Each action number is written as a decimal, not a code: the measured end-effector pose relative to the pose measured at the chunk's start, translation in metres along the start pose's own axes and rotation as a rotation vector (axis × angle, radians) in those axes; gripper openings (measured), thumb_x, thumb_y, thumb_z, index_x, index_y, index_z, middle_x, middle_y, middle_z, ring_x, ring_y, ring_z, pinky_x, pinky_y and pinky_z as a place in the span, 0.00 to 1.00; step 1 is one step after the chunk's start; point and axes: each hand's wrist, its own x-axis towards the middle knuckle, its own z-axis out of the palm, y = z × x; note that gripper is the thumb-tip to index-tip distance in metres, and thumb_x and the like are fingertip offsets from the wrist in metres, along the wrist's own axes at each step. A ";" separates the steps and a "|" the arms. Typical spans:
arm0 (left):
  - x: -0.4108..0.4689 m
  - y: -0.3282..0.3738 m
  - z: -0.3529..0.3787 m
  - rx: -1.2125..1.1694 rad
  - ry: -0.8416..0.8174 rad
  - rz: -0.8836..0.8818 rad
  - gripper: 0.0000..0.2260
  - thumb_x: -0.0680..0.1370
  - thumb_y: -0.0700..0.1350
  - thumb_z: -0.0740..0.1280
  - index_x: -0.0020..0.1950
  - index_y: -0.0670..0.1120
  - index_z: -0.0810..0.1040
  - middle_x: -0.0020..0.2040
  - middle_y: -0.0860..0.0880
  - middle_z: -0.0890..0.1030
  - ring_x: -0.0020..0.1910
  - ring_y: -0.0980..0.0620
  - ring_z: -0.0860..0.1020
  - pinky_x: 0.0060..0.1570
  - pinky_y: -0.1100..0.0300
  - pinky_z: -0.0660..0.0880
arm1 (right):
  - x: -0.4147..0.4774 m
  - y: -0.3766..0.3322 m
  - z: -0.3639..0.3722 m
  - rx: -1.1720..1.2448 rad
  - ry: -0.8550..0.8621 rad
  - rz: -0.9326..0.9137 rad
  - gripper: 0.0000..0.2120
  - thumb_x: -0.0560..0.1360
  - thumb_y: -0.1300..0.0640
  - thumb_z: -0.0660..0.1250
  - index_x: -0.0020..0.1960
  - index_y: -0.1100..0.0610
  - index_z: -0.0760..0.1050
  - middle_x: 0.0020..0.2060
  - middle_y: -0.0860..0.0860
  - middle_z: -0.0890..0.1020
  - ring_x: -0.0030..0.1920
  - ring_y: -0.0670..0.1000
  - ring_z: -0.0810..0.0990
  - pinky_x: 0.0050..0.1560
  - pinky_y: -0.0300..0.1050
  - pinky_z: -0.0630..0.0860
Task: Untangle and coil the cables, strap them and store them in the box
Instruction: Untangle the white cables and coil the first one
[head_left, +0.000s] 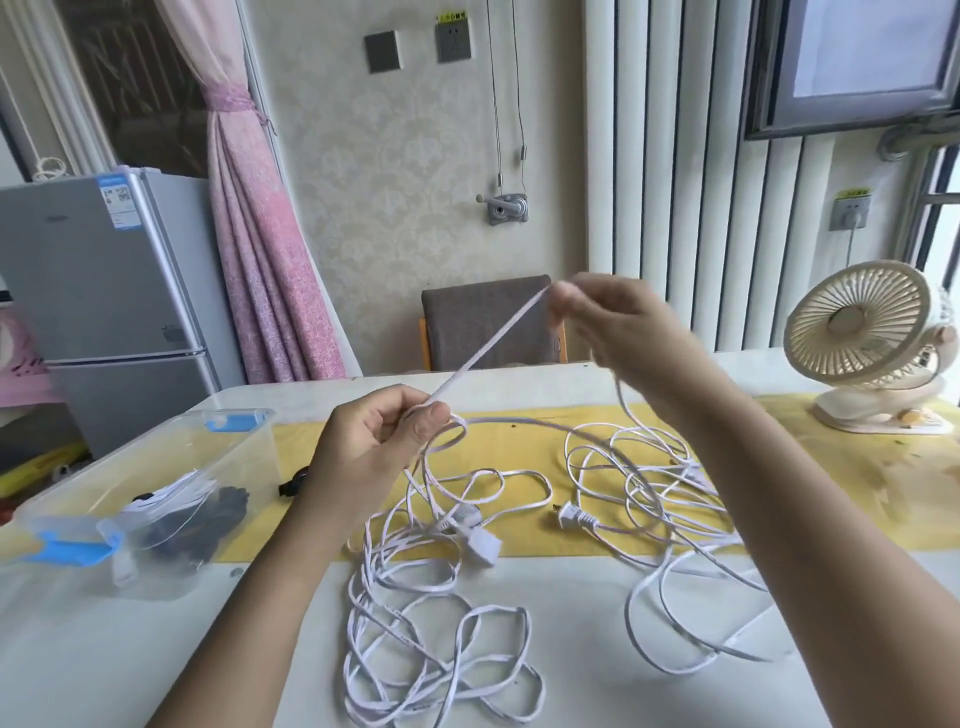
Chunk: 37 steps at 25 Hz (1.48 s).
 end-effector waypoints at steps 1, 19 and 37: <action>0.001 -0.001 -0.003 -0.002 0.021 0.022 0.07 0.71 0.55 0.67 0.42 0.56 0.82 0.27 0.55 0.73 0.27 0.58 0.67 0.31 0.70 0.66 | 0.002 0.004 -0.006 0.015 0.106 0.019 0.15 0.80 0.54 0.60 0.35 0.53 0.75 0.27 0.51 0.63 0.26 0.45 0.59 0.28 0.41 0.56; -0.004 0.014 0.018 -0.587 -0.125 -0.309 0.12 0.73 0.39 0.65 0.38 0.47 0.62 0.29 0.49 0.74 0.22 0.54 0.70 0.20 0.67 0.64 | -0.018 -0.011 0.027 -0.372 -0.503 -0.225 0.05 0.75 0.54 0.68 0.49 0.53 0.81 0.35 0.46 0.81 0.36 0.43 0.76 0.40 0.34 0.72; -0.003 0.011 0.017 -0.802 -0.121 -0.344 0.20 0.76 0.45 0.66 0.24 0.47 0.67 0.43 0.39 0.83 0.45 0.41 0.83 0.48 0.51 0.80 | -0.007 -0.014 -0.010 -0.172 0.033 -0.137 0.11 0.78 0.53 0.62 0.42 0.55 0.80 0.24 0.48 0.60 0.24 0.45 0.57 0.25 0.38 0.53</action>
